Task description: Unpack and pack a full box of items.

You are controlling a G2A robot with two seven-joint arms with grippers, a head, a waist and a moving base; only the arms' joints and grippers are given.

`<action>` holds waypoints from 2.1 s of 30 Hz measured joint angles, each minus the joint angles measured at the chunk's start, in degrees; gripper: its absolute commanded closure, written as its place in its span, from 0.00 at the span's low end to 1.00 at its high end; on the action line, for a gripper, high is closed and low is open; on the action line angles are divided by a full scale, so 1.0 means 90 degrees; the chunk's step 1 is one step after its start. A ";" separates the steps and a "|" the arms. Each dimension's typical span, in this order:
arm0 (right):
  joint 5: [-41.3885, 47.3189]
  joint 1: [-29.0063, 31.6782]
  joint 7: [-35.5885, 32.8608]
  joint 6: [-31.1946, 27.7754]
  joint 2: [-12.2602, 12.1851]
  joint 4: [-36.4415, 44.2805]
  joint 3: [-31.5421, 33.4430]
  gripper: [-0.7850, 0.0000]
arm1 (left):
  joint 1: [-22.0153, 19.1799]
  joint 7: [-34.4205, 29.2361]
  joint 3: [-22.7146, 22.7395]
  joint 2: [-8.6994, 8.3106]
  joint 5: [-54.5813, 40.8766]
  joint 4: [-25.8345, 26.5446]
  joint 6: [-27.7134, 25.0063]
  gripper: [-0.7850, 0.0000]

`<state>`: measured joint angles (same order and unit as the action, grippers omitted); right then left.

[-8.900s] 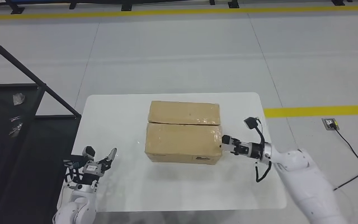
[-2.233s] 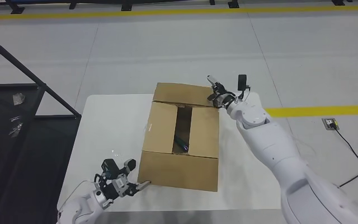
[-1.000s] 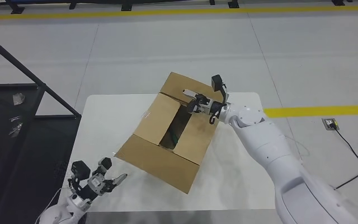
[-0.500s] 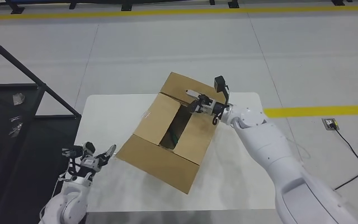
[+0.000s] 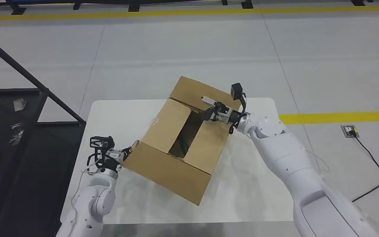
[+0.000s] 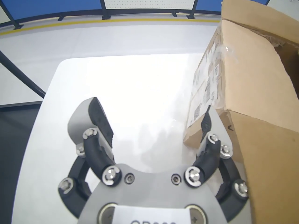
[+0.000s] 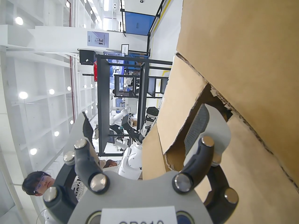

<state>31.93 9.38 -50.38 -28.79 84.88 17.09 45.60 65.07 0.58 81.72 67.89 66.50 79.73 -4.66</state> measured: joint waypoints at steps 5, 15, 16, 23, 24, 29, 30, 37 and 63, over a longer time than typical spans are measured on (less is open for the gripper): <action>-0.0086 0.0030 -0.0033 0.0084 -0.0009 0.0068 0.0068 0.00 | -0.0120 0.0006 -0.0120 0.0023 0.0091 -0.0087 -0.0086 0.00; -0.0465 -0.0019 -0.0507 0.0348 0.0021 0.0175 0.0043 0.00 | 0.0102 0.0202 -0.0227 0.0017 0.0342 0.0110 -0.0538 0.00; -0.0546 -0.0034 -0.0571 0.0379 0.0028 0.0184 0.0021 0.00 | 0.0146 0.0228 -0.0236 0.0014 0.0373 0.0149 -0.0593 0.00; -0.0876 -0.0077 -0.1110 0.0378 0.0082 0.0214 -0.0075 0.00 | 0.0399 0.0352 -0.0242 0.0001 0.0521 0.0399 -0.0791 0.00; -0.0918 -0.0083 -0.1156 0.0361 0.0089 0.0211 -0.0087 0.00 | 0.0427 0.0361 -0.0244 0.0000 0.0538 0.0428 -0.0809 0.00; -0.1123 -0.0100 -0.1445 0.0258 0.0128 0.0204 -0.0142 0.00 | 0.0586 0.0416 -0.0276 -0.0005 0.0598 0.0604 -0.0974 0.00; -0.1173 -0.0103 -0.1490 0.0249 0.0134 0.0198 -0.0158 0.00 | 0.0621 0.0425 -0.0277 -0.0007 0.0585 0.0640 -0.1031 0.00; -0.1773 -0.0146 -0.1641 0.0385 0.0206 0.0164 -0.0376 0.00 | 0.0900 0.0437 -0.0292 -0.0021 0.0596 0.0970 -0.1288 0.00; -0.1421 0.0043 -0.1958 -0.0293 0.0439 0.0286 -0.0136 0.00 | 0.1327 0.0667 0.0848 -0.0125 -0.0220 0.0797 -0.1283 0.00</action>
<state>19.14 9.76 -68.01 -31.43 88.83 19.66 44.38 77.02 6.58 89.35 66.76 64.52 86.90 -16.20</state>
